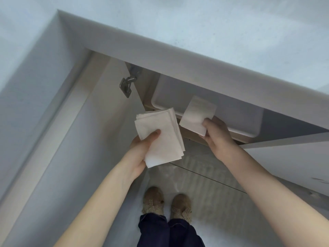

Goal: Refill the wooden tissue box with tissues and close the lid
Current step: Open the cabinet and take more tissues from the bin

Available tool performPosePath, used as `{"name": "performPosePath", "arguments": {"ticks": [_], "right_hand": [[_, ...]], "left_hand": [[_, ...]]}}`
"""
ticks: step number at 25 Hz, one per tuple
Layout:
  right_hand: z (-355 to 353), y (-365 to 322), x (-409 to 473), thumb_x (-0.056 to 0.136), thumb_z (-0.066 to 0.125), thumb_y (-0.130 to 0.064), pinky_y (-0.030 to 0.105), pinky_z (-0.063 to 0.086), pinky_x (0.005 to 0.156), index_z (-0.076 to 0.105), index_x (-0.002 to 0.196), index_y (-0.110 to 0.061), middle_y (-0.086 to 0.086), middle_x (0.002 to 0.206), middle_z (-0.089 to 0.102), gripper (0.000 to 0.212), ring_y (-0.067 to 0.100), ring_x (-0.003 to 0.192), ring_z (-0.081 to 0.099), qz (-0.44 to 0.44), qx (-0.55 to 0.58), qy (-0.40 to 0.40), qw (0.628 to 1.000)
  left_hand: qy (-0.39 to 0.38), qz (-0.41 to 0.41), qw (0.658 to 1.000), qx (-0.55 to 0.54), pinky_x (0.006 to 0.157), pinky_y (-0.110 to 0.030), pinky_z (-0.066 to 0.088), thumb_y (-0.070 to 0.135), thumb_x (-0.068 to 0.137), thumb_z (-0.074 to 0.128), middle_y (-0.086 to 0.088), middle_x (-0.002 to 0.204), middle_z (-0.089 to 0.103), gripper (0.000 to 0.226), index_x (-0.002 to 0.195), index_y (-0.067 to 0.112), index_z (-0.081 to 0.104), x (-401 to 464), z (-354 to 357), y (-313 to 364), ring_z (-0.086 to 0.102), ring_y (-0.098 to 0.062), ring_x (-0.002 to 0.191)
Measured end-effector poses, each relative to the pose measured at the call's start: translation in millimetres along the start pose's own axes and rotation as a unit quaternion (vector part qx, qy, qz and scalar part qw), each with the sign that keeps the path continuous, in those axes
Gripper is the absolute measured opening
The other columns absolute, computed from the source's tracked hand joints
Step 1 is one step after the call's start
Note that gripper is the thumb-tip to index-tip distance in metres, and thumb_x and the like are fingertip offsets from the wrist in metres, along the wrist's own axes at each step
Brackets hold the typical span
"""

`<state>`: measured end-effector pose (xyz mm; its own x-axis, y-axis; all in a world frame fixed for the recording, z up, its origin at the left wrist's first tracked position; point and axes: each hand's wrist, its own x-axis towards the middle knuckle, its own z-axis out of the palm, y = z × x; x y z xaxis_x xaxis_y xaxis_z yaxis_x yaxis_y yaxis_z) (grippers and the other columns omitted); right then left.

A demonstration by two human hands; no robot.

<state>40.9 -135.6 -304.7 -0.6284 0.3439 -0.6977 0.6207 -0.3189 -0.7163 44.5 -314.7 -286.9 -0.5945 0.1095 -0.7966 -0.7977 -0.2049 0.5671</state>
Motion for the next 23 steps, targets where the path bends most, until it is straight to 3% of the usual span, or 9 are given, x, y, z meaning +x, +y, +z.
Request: {"name": "performPosePath", "arguments": {"ticks": [4, 8, 11, 16, 18, 20, 23], "right_hand": [[-15, -16, -51, 0.086, 0.033, 0.005, 0.028, 0.039, 0.08, 0.054, 0.084, -0.014, 0.007, 0.089, 0.053, 0.029, 0.018, 0.088, 0.049, -0.033, 0.063, -0.106, 0.992], [-5, -3, -86, 0.089, 0.038, -0.003, 0.028, 0.044, 0.084, 0.062, 0.107, -0.018, -0.001, 0.104, 0.066, 0.034, 0.014, 0.096, 0.059, -0.037, -0.137, -0.185, 0.973], [8, 8, -97, 0.089, 0.04, -0.008, 0.027, 0.04, 0.071, 0.055, 0.108, -0.011, 0.012, 0.105, 0.063, 0.025, 0.018, 0.092, 0.055, -0.078, -0.292, -0.139, 0.943], [12, 11, -118, 0.092, 0.044, -0.017, 0.006, 0.03, 0.052, 0.045, 0.123, -0.013, -0.004, 0.1, 0.051, 0.031, 0.01, 0.085, 0.048, -0.144, -0.434, -0.108, 0.883], [13, 7, -128, 0.092, 0.049, -0.021, 0.005, 0.031, 0.053, 0.045, 0.125, -0.014, 0.0, 0.108, 0.057, 0.034, 0.009, 0.086, 0.049, -0.166, -0.457, -0.101, 0.868], [12, -1, -139, 0.09, 0.053, -0.023, 0.008, 0.039, 0.064, 0.044, 0.126, -0.016, 0.001, 0.119, 0.059, 0.037, 0.011, 0.092, 0.056, -0.179, -0.475, -0.105, 0.856], [15, -17, -159, 0.088, 0.058, -0.025, 0.016, 0.045, 0.072, 0.045, 0.124, -0.017, 0.001, 0.12, 0.06, 0.039, 0.015, 0.1, 0.061, -0.188, -0.499, -0.104, 0.84]], "left_hand": [[-0.009, -0.004, 1.0, 0.016, 0.077, -0.029, 0.056, 0.018, 0.088, 0.059, -0.003, 0.097, 0.068, 0.007, 0.094, 0.017, 0.061, -13, 2, -6, 0.065, -0.017, 0.089], [-0.061, 0.032, 0.996, 0.062, 0.089, -0.035, 0.05, 0.026, 0.092, 0.052, -0.009, 0.109, 0.068, 0.025, 0.112, 0.013, 0.06, -25, 8, -12, 0.065, -0.019, 0.098], [-0.085, 0.039, 0.995, 0.036, 0.093, -0.035, 0.05, 0.041, 0.091, 0.048, -0.005, 0.106, 0.072, 0.031, 0.106, 0.02, 0.065, -36, 7, -17, 0.066, -0.017, 0.1], [-0.089, 0.016, 0.996, -0.013, 0.096, -0.037, 0.048, 0.063, 0.088, 0.025, -0.005, 0.114, 0.069, 0.059, 0.116, 0.027, 0.061, -50, -3, -20, 0.065, -0.018, 0.105], [-0.098, 0.007, 0.995, -0.009, 0.094, -0.036, 0.049, 0.063, 0.081, 0.036, -0.005, 0.112, 0.07, 0.055, 0.114, 0.027, 0.061, -62, -4, -16, 0.066, -0.018, 0.104], [-0.09, 0.008, 0.996, 0.011, 0.091, -0.036, 0.051, 0.053, 0.071, 0.055, -0.007, 0.112, 0.07, 0.058, 0.118, 0.02, 0.059, -76, -5, -12, 0.066, -0.021, 0.103], [-0.083, 0.018, 0.996, 0.031, 0.09, -0.04, 0.052, 0.037, 0.069, 0.064, -0.011, 0.114, 0.068, 0.061, 0.124, 0.015, 0.055, -98, -6, -3, 0.064, -0.026, 0.104]]}}
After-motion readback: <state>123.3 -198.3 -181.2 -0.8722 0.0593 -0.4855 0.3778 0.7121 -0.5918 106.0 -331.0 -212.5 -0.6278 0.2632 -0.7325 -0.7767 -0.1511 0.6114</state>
